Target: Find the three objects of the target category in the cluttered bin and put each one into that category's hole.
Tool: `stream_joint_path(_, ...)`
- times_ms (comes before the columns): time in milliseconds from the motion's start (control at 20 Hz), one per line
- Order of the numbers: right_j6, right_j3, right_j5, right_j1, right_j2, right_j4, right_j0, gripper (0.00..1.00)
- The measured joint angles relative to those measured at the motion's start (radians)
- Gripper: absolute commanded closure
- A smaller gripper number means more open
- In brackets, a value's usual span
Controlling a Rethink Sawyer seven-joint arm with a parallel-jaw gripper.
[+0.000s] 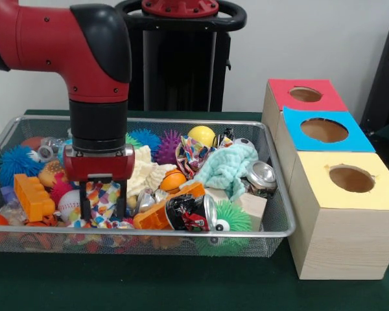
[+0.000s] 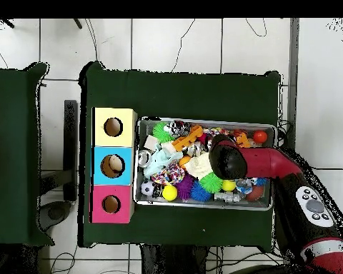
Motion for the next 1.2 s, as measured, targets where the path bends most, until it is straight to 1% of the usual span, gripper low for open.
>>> stream_joint_path(50,0.000,0.000,0.004,-0.001,0.000,0.000,0.003,0.00)
stream_joint_path(100,0.000,0.000,0.015,-0.003,0.000,0.000,0.010,1.00)
stream_joint_path(950,0.000,0.000,0.051,-0.022,-0.001,0.000,0.023,1.00)
stream_joint_path(1100,0.000,0.001,0.069,-0.026,0.002,0.015,0.027,1.00)
stream_joint_path(1150,0.000,0.004,0.088,-0.028,0.011,0.039,0.018,1.00)
stream_joint_path(1200,0.000,0.005,0.096,-0.028,0.016,0.048,0.013,1.00)
